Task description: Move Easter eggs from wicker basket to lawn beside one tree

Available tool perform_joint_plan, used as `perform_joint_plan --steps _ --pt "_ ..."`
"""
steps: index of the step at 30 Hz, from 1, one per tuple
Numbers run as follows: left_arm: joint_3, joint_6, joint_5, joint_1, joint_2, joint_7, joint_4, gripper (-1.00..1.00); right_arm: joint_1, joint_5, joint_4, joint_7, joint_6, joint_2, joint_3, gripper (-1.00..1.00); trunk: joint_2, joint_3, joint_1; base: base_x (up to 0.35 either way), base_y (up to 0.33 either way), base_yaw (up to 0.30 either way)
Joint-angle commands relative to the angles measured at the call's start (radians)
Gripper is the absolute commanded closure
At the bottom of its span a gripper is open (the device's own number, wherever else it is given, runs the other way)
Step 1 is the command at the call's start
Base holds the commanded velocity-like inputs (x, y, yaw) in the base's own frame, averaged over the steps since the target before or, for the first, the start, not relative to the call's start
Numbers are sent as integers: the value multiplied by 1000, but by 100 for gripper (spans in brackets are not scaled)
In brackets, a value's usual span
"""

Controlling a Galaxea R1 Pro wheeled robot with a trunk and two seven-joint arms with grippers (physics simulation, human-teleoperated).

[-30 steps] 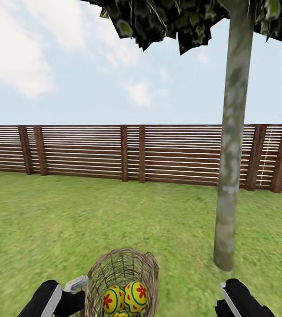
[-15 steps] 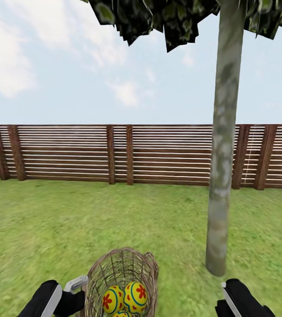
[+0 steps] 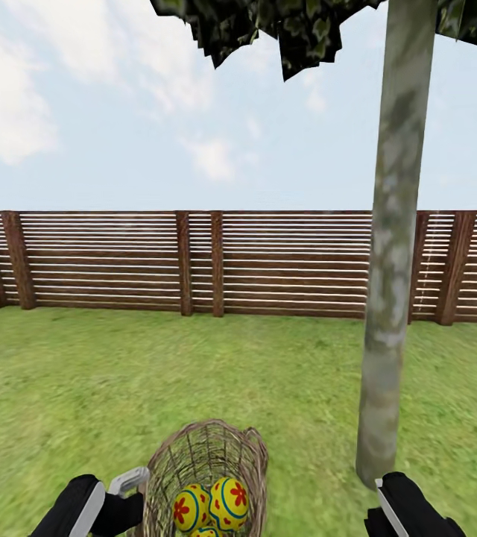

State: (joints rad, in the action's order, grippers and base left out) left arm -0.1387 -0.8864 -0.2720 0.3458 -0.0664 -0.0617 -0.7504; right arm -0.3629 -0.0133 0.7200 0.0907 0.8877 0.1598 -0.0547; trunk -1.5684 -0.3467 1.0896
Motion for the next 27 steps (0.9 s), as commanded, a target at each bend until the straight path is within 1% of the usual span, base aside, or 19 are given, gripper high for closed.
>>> perform_joint_plan --steps 1,11,16,23,27 --pt "-3 -5 -12 0 0 -8 -1 100 -1 -2 1 4 5 1 -5 -100 -1 -1 1 334 0 0" --pt "-3 -5 -12 1 0 -9 -1 100 -1 -2 1 4 5 3 -4 -100 -1 -1 1 334 0 -1" --pt "-3 -5 -12 1 0 -9 -1 100 -1 -4 1 4 4 1 -5 -100 -1 -1 1 334 0 -231" --pt "-4 -5 -12 1 0 -10 -3 100 -1 0 1 4 1 -2 -8 -100 -1 -1 1 330 0 -20" --pt "-4 -5 -12 1 -1 -7 -3 100 -1 0 1 5 0 -1 -8 -100 -1 -1 1 64 0 0"
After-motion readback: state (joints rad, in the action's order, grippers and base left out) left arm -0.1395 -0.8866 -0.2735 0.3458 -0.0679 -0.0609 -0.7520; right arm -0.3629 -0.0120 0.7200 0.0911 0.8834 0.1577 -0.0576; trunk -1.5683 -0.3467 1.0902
